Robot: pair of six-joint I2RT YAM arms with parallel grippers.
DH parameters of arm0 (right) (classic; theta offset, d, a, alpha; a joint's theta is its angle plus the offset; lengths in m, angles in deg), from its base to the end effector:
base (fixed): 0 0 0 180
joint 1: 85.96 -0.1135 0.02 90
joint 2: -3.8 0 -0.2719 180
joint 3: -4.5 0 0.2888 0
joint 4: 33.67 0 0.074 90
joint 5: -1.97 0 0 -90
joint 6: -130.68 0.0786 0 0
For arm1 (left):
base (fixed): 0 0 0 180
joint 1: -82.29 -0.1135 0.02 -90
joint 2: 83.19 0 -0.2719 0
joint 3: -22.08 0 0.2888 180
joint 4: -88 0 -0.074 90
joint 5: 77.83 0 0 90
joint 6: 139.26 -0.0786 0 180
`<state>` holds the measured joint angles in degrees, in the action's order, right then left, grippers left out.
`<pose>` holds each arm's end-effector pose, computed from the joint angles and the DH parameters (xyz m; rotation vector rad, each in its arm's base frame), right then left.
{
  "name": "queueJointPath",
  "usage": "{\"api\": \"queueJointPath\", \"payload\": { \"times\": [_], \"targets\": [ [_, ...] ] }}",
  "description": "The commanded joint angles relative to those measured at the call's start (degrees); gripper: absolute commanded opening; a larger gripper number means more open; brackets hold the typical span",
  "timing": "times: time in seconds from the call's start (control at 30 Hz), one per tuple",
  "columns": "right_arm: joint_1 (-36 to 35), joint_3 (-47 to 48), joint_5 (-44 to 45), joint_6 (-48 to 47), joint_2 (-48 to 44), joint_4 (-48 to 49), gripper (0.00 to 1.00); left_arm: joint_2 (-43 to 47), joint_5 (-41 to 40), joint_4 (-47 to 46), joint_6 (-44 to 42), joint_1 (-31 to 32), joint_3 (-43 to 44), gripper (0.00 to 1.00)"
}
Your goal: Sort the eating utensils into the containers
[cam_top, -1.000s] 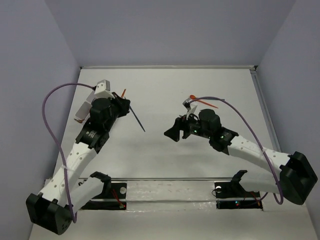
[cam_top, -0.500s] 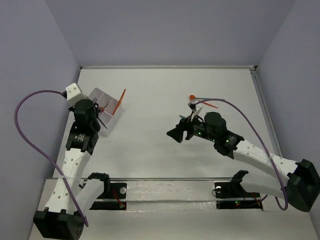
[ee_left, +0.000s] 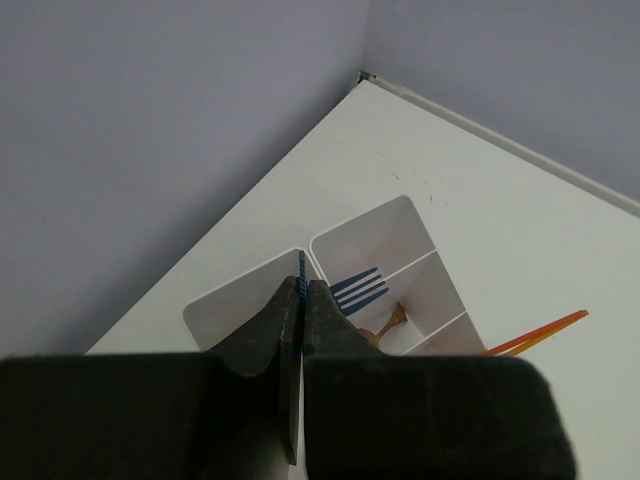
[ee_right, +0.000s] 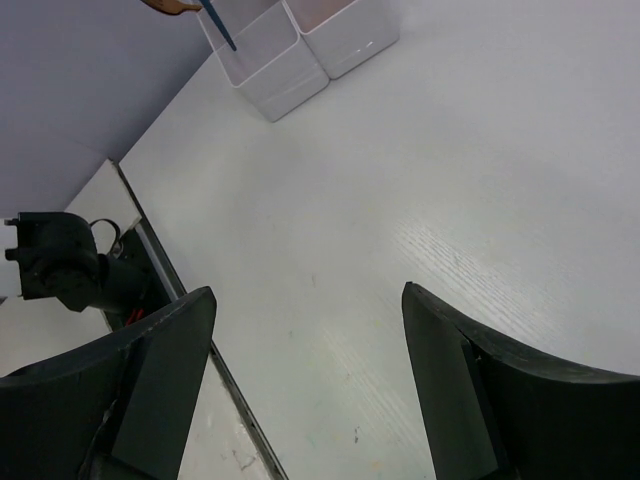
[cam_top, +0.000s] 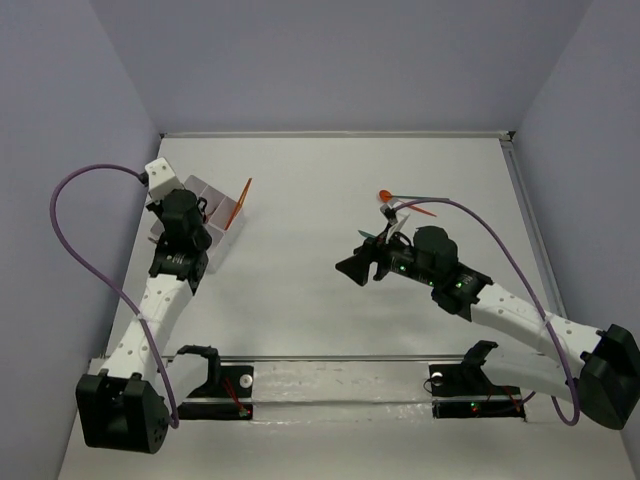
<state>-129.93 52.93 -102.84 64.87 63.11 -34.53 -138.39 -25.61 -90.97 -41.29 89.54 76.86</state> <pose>0.2104 0.2309 0.2623 -0.5219 1.8291 1.0659 0.2935 0.0112 0.3312 -0.5159 1.5144 0.3188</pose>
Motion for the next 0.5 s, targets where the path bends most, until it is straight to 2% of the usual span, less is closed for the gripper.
{"api": "queueJointPath", "payload": {
  "times": [0.0, 0.37, 0.43, 0.47],
  "targets": [
    [-0.4, -0.5, 0.6, -0.5, -0.8, 3.5, 0.8, -2.1, -2.6, -8.6, -1.5, -0.3, -1.0, 0.06],
    [-0.4, -0.3, 1.4, -0.7, 0.2, 3.3, 0.8, -7.8, -0.7, -8.6, 0.7, -0.3, -1.8, 0.06],
    [-0.4, -0.3, 2.3, -0.8, 0.1, 2.8, 0.8, -8.0, -0.7, -8.4, 1.3, -0.3, -1.9, 0.1],
    [-0.4, -0.3, 2.8, -1.1, 0.0, 2.7, 0.8, -8.0, -0.5, -8.1, 2.0, -0.3, -1.9, 0.17]
  ]
}}
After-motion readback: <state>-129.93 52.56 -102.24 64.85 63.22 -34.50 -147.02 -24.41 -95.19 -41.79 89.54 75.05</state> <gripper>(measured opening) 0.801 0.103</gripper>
